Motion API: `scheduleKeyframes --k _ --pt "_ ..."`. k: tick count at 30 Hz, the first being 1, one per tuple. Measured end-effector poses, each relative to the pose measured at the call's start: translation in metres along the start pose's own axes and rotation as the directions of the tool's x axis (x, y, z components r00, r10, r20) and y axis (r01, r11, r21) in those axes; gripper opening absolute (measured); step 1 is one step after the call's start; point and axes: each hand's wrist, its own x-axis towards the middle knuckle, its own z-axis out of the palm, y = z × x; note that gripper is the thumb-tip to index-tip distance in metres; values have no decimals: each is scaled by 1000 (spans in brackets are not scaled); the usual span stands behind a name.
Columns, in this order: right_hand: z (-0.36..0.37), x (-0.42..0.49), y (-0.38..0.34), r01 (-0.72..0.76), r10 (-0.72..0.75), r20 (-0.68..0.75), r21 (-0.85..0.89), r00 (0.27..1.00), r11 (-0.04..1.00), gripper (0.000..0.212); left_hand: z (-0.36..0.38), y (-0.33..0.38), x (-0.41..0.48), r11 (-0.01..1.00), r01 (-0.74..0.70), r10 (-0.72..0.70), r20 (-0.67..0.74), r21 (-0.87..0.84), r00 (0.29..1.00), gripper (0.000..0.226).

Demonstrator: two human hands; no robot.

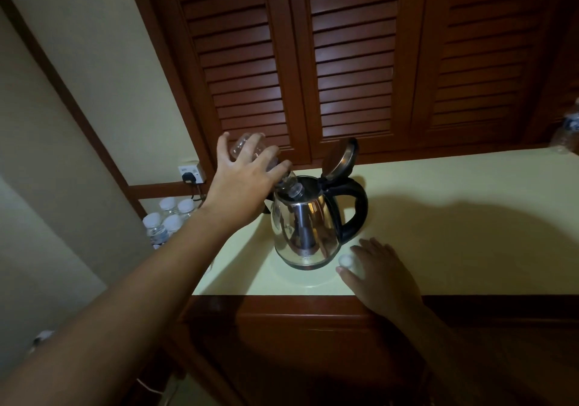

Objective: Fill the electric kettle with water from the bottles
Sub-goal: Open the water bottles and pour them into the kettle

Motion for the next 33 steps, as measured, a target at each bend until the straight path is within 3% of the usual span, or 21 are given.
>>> scheduleKeyframes --k 3,6,9,12,15,23,25,29,33 --pt "1 1 3 18 -20 51 30 998 999 50 1 3 -8 989 133 -130 46 -69 990 87" --pt "-3 -1 2 17 -23 53 107 998 994 46 5 9 -24 888 327 -321 74 -322 944 69" --pt "-23 -7 -8 25 -24 -11 239 1000 971 35 9 22 -51 542 440 -485 161 -716 860 51" --pt "-36 -16 -11 58 -26 -86 396 996 916 35 9 54 -98 304 329 -402 193 -894 895 46" --pt "-49 -24 -14 131 -106 -80 456 991 880 36 13 85 -134 241 300 -251 239 -923 938 50" --pt "-93 -31 -17 222 -256 2 493 967 841 36 22 98 -151 191 265 -162 236 -945 958 55" --pt "-100 -35 -19 228 -255 -28 545 967 807 38 20 100 -151 78 279 -159 264 -957 951 52" --pt "-113 -44 -21 259 -268 -74 590 961 765 36 3 108 -149 -350 348 -52 389 -870 920 32" --pt "-124 -55 -17 275 -268 -109 628 957 728 39 -5 106 -145 -530 428 98 448 -732 888 38"
